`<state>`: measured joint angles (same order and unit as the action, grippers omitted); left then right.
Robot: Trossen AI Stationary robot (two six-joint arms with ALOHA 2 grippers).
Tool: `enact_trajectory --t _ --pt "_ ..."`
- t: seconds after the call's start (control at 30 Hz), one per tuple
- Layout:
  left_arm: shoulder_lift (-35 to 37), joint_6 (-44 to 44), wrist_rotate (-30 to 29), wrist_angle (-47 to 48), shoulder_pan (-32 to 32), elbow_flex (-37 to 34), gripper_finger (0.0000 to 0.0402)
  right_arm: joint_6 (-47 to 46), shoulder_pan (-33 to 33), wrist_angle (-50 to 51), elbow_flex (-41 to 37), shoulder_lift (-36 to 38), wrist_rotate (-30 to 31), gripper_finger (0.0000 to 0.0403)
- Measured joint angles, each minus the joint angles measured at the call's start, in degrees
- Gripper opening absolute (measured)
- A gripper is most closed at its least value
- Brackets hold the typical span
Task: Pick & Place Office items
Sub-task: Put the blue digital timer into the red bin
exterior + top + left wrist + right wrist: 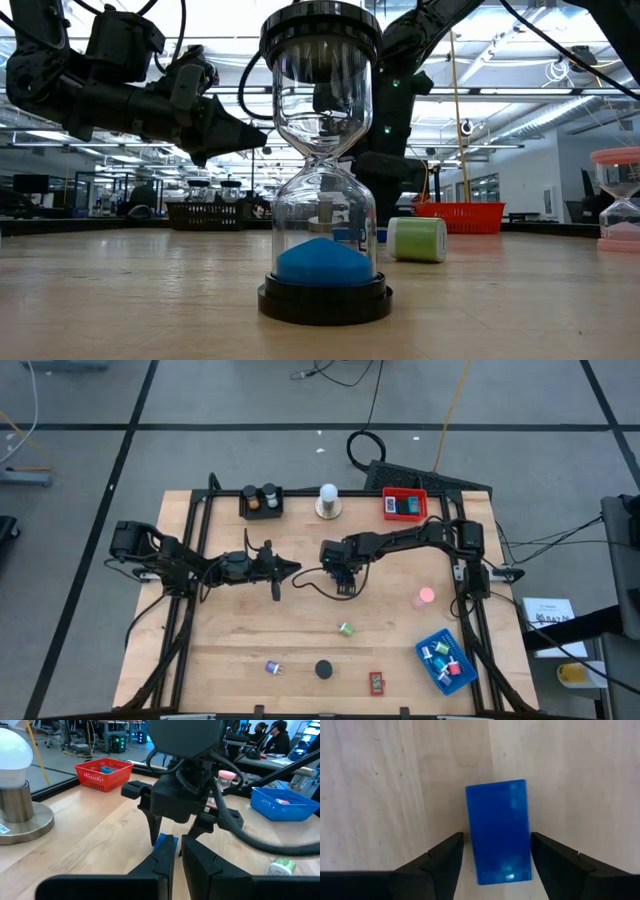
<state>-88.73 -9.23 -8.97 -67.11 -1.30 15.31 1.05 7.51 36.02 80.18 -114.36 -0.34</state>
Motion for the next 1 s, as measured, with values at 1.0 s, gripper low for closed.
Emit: enact_trajectory --t 1.0 --pt "0.00 0.00 0.00 0.00 0.00 0.00 0.0042 -20.43 27.68 9.27 -1.16 13.69 7.96 0.0158"
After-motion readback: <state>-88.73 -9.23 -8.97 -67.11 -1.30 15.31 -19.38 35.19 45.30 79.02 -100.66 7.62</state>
